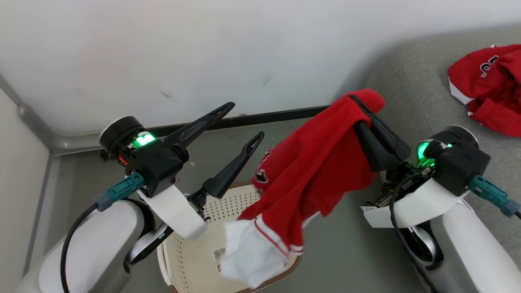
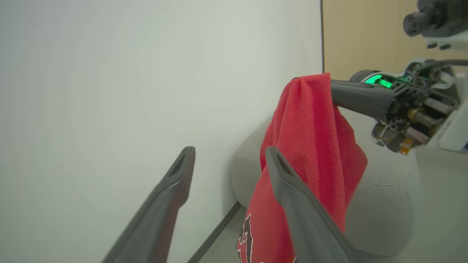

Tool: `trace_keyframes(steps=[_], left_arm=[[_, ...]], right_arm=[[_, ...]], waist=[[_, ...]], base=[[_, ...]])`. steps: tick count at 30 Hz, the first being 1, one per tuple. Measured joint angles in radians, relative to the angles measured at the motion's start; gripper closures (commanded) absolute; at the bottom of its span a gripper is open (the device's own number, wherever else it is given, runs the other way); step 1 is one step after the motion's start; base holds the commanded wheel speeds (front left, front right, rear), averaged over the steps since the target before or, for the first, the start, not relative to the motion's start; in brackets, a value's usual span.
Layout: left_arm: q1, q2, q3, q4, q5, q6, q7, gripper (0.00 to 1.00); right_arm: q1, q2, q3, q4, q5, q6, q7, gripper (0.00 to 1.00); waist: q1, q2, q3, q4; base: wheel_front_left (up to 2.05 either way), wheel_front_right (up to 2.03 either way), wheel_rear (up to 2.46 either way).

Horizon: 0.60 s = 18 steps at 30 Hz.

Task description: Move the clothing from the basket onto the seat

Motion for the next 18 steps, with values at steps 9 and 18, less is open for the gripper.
trace_keyframes(steps=[9, 18], left_arm=[[0.000, -0.006, -0.020, 0.002, -0.009, -0.009, 0.001, 0.00], [-0.003, -0.018, -0.040, 0.008, -0.016, -0.010, 0.001, 0.00]], right_arm=[[0.017, 0.006, -0.045, -0.023, -0.021, 0.000, 0.000, 1.00], [0.036, 0.015, -0.081, -0.054, -0.050, 0.000, 0.000, 1.00]], waist=[[0.0000, 0.0000, 0.015, -0.052], [0.0000, 0.0001, 0.026, -0.114]], base=[[0.00, 0.00, 0.00], [0.00, 0.00, 0.00]])
